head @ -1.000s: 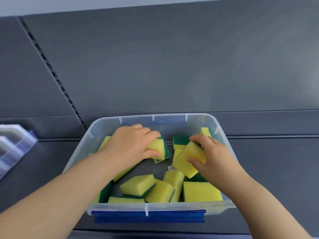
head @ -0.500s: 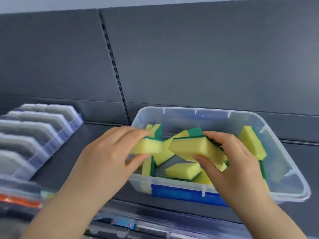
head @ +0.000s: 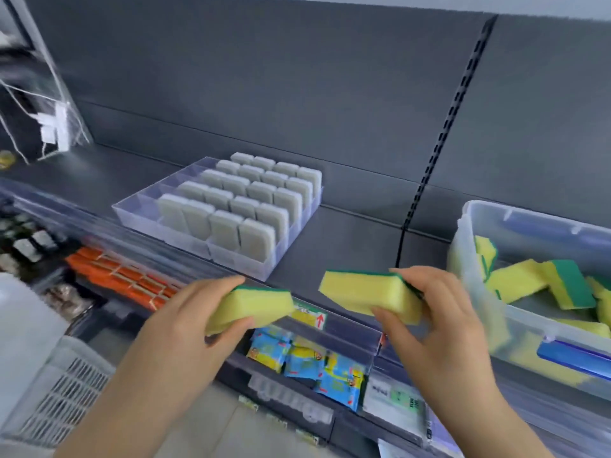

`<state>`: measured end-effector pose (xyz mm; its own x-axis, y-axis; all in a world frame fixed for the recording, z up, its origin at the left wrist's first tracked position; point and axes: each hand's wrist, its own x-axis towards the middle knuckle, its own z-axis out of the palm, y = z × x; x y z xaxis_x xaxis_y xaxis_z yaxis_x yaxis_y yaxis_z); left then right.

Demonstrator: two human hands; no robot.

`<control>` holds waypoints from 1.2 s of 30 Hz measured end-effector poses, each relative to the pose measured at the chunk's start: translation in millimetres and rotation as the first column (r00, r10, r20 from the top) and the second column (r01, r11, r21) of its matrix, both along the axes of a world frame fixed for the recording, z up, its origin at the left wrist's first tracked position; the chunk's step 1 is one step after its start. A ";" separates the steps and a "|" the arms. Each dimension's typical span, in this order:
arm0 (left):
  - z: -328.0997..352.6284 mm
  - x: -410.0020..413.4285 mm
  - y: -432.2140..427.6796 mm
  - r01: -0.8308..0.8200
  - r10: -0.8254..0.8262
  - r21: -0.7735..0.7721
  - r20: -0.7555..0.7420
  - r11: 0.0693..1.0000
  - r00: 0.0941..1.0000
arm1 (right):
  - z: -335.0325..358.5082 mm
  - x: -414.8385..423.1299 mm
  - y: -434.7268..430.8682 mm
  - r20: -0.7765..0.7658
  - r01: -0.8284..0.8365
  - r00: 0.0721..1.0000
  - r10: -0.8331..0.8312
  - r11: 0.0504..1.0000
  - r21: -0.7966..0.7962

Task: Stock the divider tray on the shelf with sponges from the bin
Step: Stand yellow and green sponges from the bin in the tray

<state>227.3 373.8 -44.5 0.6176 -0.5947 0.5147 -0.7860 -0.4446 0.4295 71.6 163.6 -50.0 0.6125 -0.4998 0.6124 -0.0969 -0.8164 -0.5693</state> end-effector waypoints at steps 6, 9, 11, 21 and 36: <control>-11.2 68.1 28.7 -0.011 0.011 0.006 -0.099 1.000 0.995 | 12.8 74.4 16.3 0.036 -0.005 0.999 0.003 0.999 0.052; -12.1 113.0 29.1 0.014 -0.014 -0.005 -0.098 1.000 0.995 | 14.8 118.0 8.2 0.059 -0.001 0.998 -0.006 0.993 0.114; -8.6 150.5 28.0 -0.019 0.019 -0.011 -0.042 1.000 0.999 | 13.8 150.4 -1.1 0.088 -0.005 0.996 -0.014 0.977 0.212; 23.5 305.1 15.5 -0.163 0.163 -0.036 -0.021 0.986 0.986 | 49.0 311.5 -18.8 0.055 -0.141 0.990 0.132 0.968 0.210; -9.4 529.5 31.9 0.128 -0.139 -0.102 -0.103 0.986 0.985 | 95.9 505.0 51.3 -0.331 -0.041 0.941 -0.071 0.947 -0.319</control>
